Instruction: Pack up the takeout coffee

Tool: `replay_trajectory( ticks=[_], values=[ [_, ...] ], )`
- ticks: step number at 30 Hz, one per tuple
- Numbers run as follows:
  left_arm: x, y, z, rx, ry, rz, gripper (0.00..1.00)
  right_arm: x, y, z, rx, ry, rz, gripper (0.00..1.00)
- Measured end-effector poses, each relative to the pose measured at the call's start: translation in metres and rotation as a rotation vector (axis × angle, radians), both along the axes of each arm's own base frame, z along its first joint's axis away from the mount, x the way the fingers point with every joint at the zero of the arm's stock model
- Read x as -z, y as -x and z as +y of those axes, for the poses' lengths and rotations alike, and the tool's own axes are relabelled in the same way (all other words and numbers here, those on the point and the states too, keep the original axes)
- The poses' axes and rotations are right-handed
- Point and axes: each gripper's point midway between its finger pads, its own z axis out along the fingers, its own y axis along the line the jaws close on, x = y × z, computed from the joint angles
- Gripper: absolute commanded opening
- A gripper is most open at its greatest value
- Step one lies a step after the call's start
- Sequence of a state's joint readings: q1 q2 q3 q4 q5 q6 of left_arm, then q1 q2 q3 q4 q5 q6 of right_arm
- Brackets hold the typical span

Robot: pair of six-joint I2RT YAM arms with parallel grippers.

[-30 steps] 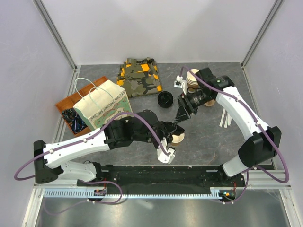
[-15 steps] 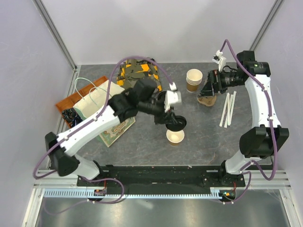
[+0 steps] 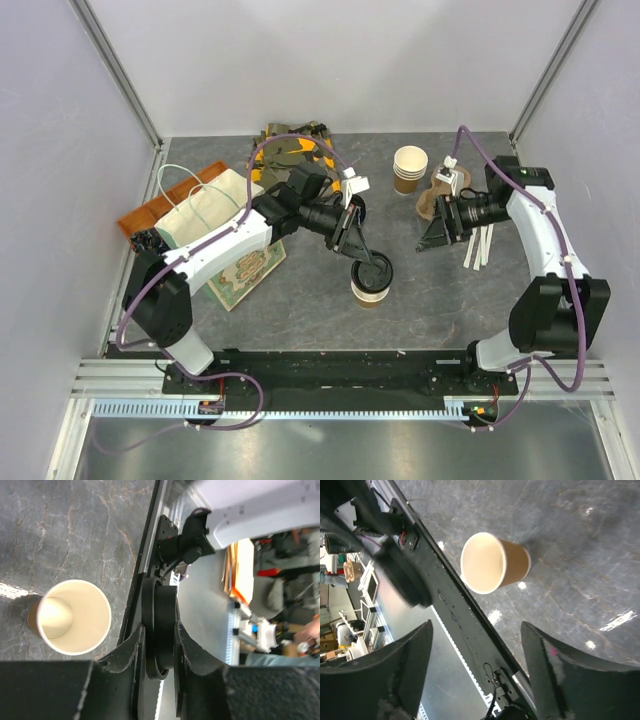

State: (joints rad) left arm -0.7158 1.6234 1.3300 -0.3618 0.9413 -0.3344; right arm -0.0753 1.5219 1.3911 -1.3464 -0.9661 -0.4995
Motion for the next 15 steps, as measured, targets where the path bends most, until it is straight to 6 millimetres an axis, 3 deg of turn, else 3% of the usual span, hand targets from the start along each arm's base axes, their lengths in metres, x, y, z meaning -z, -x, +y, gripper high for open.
replay_trajectory(
  ticks=[5,12,15],
  values=[
    [0.011,-0.014,-0.003,-0.050,0.004,0.082,0.13,-0.004,0.020,0.012,-0.047,0.000,-0.045,0.68],
    [0.011,-0.012,-0.007,-0.043,0.024,0.111,0.13,-0.014,0.034,0.056,-0.199,0.073,-0.245,0.56],
    [0.015,-0.011,-0.006,-0.045,0.022,0.123,0.13,-0.020,0.031,0.065,-0.210,0.100,-0.327,0.52]
  ],
)
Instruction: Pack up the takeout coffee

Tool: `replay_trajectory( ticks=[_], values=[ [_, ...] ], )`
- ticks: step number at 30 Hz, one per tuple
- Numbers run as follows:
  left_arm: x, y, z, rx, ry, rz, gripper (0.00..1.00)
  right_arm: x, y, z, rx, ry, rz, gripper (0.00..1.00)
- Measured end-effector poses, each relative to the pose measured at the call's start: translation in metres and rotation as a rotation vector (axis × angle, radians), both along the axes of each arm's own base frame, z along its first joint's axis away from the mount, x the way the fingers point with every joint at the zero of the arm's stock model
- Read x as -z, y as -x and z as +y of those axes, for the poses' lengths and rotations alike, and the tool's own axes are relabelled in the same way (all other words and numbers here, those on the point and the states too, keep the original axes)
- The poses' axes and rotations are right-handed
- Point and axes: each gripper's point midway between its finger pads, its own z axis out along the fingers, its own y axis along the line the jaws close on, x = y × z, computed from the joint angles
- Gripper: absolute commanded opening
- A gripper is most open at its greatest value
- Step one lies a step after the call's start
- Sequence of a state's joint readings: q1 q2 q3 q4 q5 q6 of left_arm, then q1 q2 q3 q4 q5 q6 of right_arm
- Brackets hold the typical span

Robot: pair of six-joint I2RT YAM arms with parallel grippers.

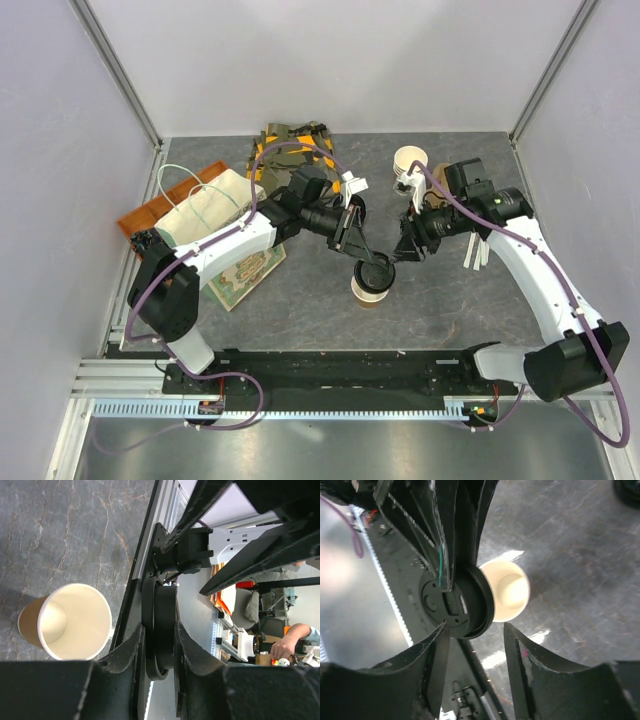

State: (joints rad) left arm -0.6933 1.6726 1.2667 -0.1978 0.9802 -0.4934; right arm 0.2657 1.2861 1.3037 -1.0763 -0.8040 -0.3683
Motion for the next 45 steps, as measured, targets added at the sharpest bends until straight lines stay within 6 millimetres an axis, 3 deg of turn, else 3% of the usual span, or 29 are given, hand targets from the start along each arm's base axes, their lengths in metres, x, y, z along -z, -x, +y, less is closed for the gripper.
replay_trajectory(
  ticks=[14,24,32,36,39,41,45],
  values=[
    [0.003,0.004,0.001,0.006,0.002,0.033,0.12,0.009,-0.003,0.023,-0.052,0.106,-0.103,0.32],
    [0.004,0.003,0.001,0.000,0.002,0.042,0.12,0.013,0.000,0.027,-0.085,0.144,-0.136,0.27],
    [0.005,0.002,0.001,-0.006,0.000,0.050,0.12,0.015,0.001,0.027,-0.107,0.164,-0.156,0.00],
    [0.005,0.002,0.001,-0.010,-0.002,0.057,0.14,0.015,0.001,0.028,-0.115,0.170,-0.165,0.00],
    [0.005,0.002,0.002,-0.011,-0.003,0.059,0.26,0.015,0.001,0.027,-0.112,0.174,-0.168,0.00],
    [0.006,0.002,0.002,-0.013,-0.003,0.060,0.42,0.016,0.001,0.027,-0.112,0.176,-0.168,0.00],
    [0.007,0.001,0.002,-0.016,-0.003,0.060,0.58,0.017,-0.001,0.025,-0.102,0.192,-0.174,0.00]
  ],
)
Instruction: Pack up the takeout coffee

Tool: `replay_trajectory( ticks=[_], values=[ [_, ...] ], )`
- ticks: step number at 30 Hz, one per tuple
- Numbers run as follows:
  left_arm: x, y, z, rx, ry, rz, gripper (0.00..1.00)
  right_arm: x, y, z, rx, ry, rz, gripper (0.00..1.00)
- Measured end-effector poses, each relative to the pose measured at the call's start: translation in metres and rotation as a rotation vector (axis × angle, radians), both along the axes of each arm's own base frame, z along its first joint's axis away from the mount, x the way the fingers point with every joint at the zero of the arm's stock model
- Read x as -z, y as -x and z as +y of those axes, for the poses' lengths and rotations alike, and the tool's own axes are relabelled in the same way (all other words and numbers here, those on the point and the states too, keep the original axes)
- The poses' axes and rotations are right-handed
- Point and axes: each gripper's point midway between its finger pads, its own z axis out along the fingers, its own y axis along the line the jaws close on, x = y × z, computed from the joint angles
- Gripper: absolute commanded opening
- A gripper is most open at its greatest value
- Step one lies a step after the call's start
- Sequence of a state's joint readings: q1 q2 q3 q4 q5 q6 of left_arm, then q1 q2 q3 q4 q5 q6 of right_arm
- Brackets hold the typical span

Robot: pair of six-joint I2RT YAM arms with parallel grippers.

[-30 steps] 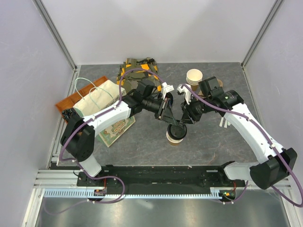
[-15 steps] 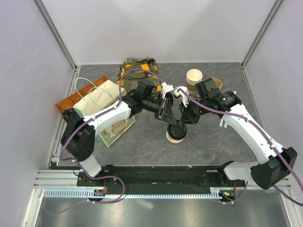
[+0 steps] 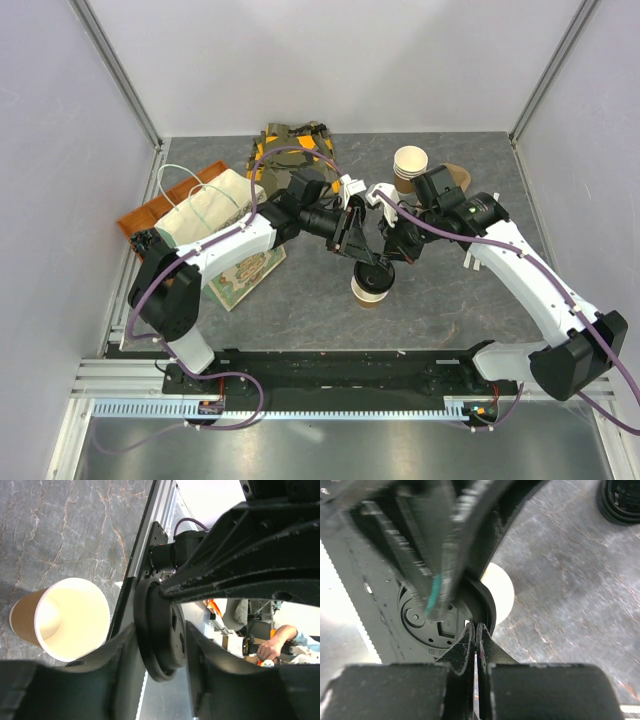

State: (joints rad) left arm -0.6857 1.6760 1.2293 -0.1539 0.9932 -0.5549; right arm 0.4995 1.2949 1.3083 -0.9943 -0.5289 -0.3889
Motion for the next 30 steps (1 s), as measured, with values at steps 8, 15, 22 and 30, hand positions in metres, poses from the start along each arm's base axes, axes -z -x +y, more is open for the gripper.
replay_trajectory(
  ticks=[8,15,22,30],
  values=[
    [0.002,-0.010,0.007,-0.036,-0.023,0.006,0.68,0.009,-0.007,-0.009,0.037,0.052,-0.021,0.00],
    [-0.005,-0.036,0.019,-0.145,-0.048,-0.084,0.68,0.022,-0.004,-0.022,0.090,0.079,0.006,0.00],
    [-0.044,-0.054,0.030,-0.272,-0.040,-0.301,0.67,0.027,-0.015,-0.043,0.195,0.072,0.040,0.00],
    [-0.111,-0.058,0.052,-0.378,0.028,-0.565,0.69,0.038,-0.018,-0.041,0.207,0.069,0.100,0.00]
  ],
)
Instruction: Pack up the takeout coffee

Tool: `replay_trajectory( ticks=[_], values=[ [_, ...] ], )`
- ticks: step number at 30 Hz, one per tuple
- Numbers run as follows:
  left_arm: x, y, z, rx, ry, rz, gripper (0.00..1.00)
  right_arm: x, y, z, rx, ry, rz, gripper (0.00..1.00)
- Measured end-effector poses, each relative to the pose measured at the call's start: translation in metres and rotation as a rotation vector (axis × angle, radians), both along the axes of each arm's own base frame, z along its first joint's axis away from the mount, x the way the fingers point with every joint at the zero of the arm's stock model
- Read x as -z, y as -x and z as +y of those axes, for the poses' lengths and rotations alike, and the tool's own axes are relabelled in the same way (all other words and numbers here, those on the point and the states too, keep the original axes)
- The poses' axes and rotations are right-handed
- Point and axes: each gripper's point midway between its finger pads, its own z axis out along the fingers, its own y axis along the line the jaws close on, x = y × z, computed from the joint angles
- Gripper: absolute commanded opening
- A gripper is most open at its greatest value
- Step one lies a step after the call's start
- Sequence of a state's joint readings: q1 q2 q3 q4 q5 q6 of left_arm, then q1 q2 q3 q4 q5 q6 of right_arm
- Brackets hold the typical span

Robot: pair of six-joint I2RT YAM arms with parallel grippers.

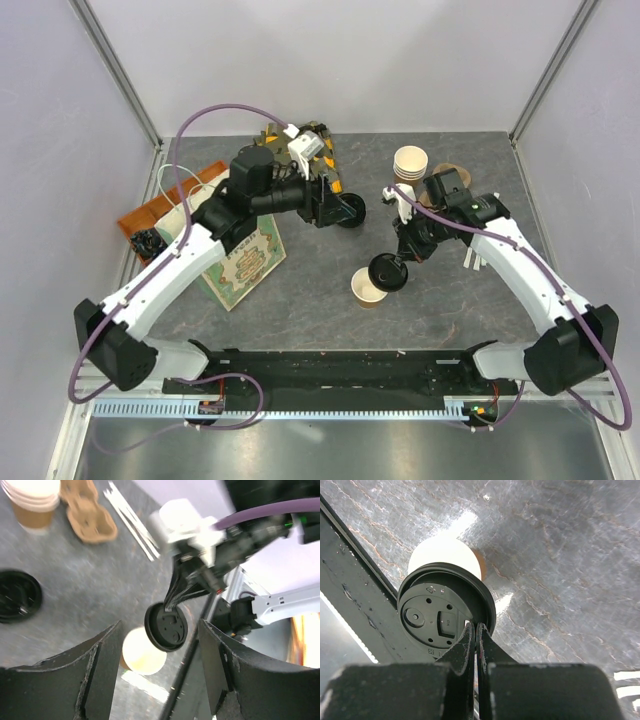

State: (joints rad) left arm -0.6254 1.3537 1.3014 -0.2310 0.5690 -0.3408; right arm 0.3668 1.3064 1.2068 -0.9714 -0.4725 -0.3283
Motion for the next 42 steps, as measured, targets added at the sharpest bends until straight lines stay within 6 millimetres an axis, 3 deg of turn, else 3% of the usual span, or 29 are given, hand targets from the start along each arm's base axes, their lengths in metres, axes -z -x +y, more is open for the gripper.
replay_trajectory(
  ticks=[5,10,18,25,42],
  values=[
    [-0.031,0.016,0.011,0.015,-0.003,-0.187,0.70,0.010,-0.001,0.010,-0.013,0.016,0.033,0.00],
    [-0.044,0.039,0.014,0.070,-0.047,-0.372,0.71,0.017,0.002,0.026,-0.049,0.052,0.043,0.00],
    [-0.035,0.050,0.032,0.076,-0.124,-0.490,0.71,0.023,0.003,0.044,-0.093,0.122,0.032,0.00],
    [-0.021,0.050,0.034,0.081,-0.157,-0.470,0.72,0.028,-0.002,0.046,-0.091,0.152,0.031,0.00],
    [-0.016,0.052,0.033,0.095,-0.162,-0.456,0.74,0.034,-0.004,0.045,-0.085,0.167,0.027,0.00]
  ],
)
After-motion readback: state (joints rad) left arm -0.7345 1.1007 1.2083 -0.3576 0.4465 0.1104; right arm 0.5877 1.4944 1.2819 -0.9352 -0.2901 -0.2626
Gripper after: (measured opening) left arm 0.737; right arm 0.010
